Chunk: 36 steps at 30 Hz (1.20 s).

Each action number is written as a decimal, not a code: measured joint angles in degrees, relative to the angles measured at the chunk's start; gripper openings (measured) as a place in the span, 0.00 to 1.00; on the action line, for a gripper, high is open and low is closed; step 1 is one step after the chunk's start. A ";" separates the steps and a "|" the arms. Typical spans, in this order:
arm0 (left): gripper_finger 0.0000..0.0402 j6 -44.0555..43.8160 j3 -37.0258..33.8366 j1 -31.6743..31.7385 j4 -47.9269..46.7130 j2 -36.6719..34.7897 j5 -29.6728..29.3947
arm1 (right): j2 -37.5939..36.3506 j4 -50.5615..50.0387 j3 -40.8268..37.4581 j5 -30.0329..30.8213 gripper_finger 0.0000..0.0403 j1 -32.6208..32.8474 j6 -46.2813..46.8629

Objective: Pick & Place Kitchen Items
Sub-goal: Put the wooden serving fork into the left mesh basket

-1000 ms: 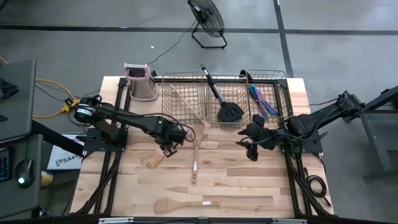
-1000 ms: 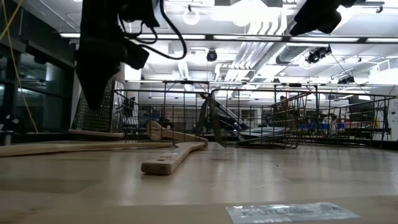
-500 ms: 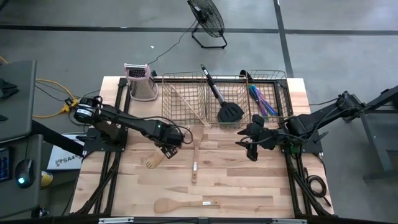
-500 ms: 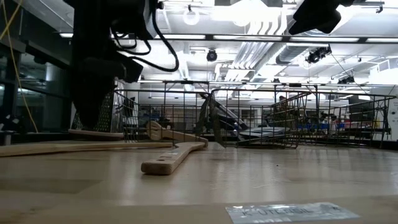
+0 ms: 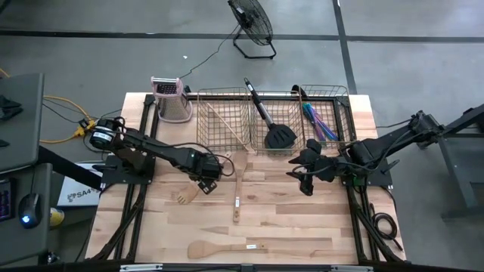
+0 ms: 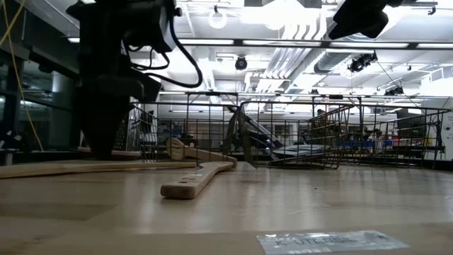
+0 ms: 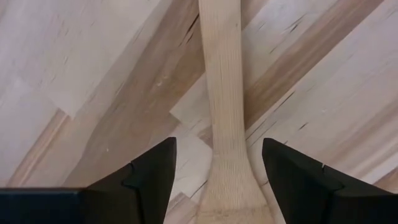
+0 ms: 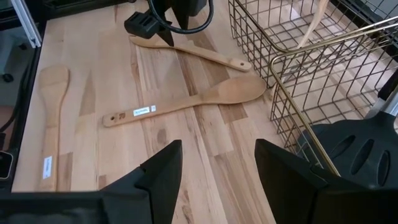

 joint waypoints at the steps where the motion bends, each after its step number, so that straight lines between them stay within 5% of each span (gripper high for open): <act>1: 0.58 0.01 -0.19 0.00 0.23 0.00 0.00 | 0.00 0.00 0.00 0.00 0.48 0.00 0.00; 36: 0.58 2.50 -0.49 0.02 2.29 7.34 0.67 | 0.24 -0.23 -0.02 -3.85 0.48 0.00 2.32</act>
